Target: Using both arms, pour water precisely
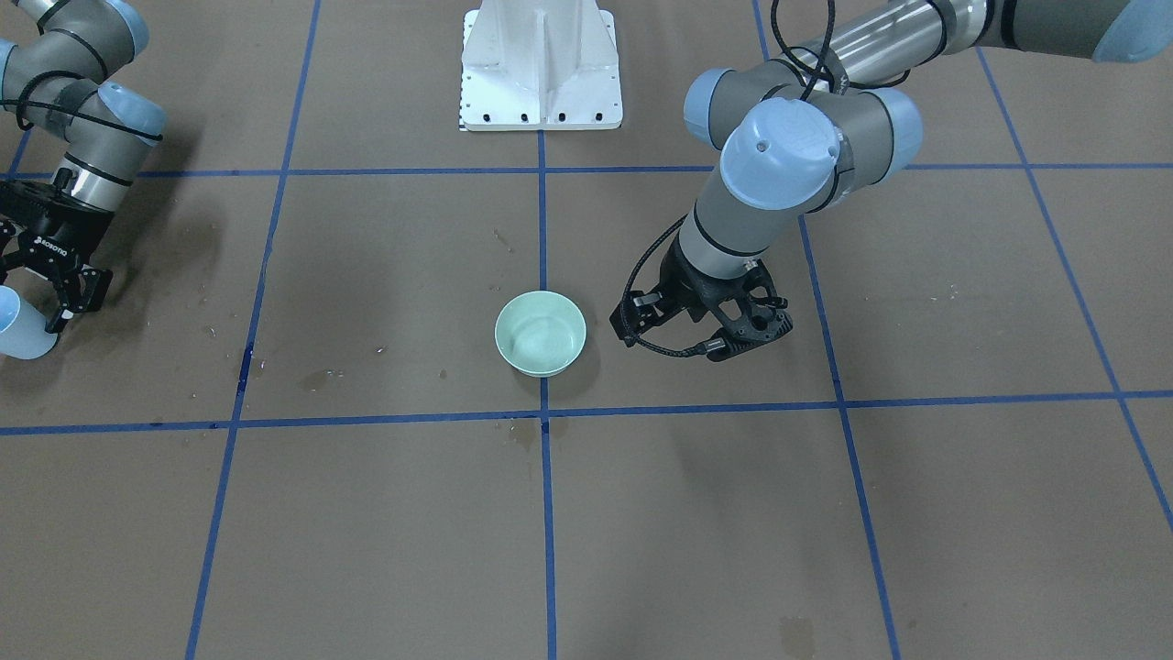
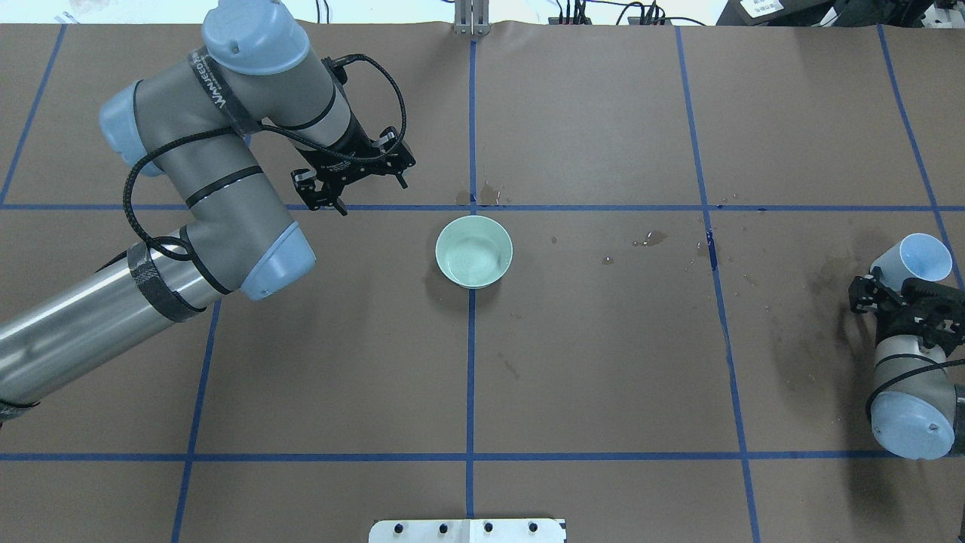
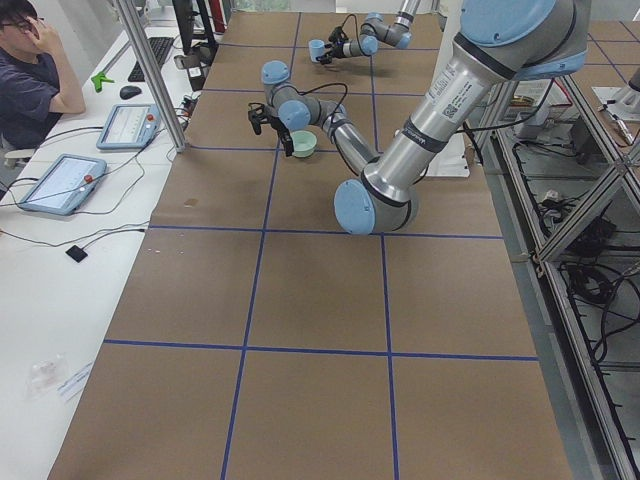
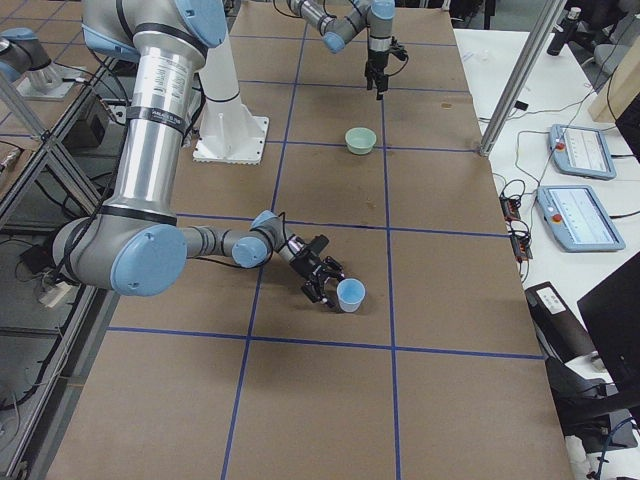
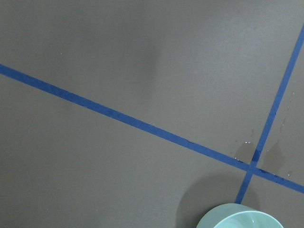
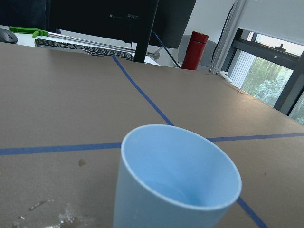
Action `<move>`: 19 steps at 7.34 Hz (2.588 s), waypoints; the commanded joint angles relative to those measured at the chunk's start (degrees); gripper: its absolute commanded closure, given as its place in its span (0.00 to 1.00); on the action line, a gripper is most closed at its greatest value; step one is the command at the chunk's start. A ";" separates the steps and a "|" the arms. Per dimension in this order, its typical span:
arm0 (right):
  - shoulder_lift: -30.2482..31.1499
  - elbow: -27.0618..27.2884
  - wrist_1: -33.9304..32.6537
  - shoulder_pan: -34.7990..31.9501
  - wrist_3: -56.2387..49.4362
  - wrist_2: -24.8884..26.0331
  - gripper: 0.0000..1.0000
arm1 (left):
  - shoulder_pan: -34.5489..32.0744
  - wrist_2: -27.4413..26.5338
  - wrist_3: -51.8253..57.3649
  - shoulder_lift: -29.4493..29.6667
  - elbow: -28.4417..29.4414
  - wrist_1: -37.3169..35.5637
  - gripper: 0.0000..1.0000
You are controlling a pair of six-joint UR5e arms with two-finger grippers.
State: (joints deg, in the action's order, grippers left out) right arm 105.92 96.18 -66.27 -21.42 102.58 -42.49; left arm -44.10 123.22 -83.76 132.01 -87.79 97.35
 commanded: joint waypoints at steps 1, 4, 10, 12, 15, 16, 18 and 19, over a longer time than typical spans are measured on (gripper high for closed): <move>-0.28 -0.38 0.00 -1.16 -0.45 -0.04 0.01 | 0.07 0.00 0.00 0.00 0.08 0.03 0.00; -3.79 -3.70 0.09 -2.22 -0.36 -0.04 0.01 | 0.16 -0.09 0.00 -0.70 0.08 0.03 0.00; -3.70 -4.68 0.09 -4.15 -0.72 -0.04 0.01 | 0.16 -0.09 -0.09 -0.70 -0.01 0.03 0.00; -3.97 -4.51 0.18 -4.42 -0.63 -0.04 0.09 | 0.16 -0.18 -0.09 -0.70 -0.01 0.03 0.00; -6.69 -5.04 0.27 -6.34 -2.46 -0.04 1.00 | 0.16 -0.09 -0.09 -0.88 -0.01 0.03 0.00; -7.04 -3.12 0.44 -7.92 -9.69 -0.04 1.00 | 0.16 -0.09 -0.09 -0.79 -0.10 0.03 0.00; -6.34 -1.69 14.34 -10.56 -19.73 -0.40 1.00 | 0.07 0.00 -0.09 -0.88 -0.19 -0.06 0.00; -6.34 -1.78 20.77 -11.70 -23.53 -0.74 1.00 | 0.07 0.00 -0.09 -0.79 -0.36 -0.06 0.00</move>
State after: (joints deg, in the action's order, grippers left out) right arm 99.51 94.25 -53.87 -31.55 84.78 -42.93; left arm -43.99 123.21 -83.85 131.19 -88.02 97.31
